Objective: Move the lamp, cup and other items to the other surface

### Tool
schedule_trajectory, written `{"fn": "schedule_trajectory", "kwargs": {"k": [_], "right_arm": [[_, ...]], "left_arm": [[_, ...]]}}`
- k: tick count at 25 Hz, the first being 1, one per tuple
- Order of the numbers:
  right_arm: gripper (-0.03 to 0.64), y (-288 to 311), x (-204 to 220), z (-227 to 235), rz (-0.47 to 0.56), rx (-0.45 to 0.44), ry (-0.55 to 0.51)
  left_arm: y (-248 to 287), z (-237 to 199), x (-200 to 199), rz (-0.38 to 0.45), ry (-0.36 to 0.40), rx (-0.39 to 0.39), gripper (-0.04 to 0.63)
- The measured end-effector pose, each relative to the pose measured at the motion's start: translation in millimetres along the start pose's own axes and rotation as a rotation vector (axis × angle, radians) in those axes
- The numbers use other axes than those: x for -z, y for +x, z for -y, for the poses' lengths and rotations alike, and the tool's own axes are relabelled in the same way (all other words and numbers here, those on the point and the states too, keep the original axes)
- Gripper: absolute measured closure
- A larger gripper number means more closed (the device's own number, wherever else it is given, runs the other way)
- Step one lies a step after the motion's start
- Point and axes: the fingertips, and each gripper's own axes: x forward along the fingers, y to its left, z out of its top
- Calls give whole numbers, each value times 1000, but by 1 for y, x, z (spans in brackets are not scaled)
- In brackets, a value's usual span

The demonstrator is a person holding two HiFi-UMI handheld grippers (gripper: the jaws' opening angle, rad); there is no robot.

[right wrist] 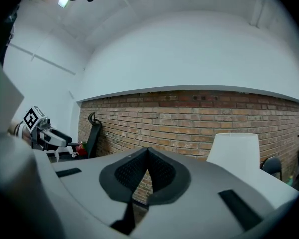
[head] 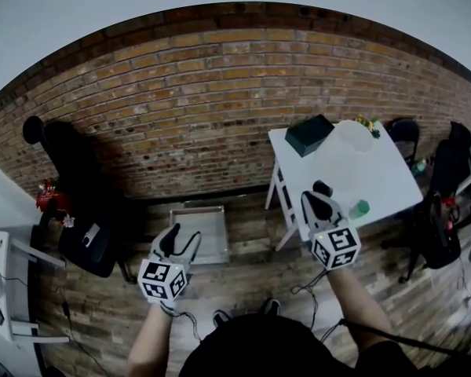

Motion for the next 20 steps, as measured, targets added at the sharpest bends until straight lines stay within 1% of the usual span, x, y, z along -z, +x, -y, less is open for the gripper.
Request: {"fn": "schedule_trajectory", "kwargs": {"k": [6, 20], "right_arm": [[612, -5, 0, -1, 11, -4, -32], [612, -1, 4, 4, 10, -15, -2]], "left_arm": [[7, 7, 13, -17, -13, 17, 353], [16, 8, 17, -32, -22, 25, 356]]}}
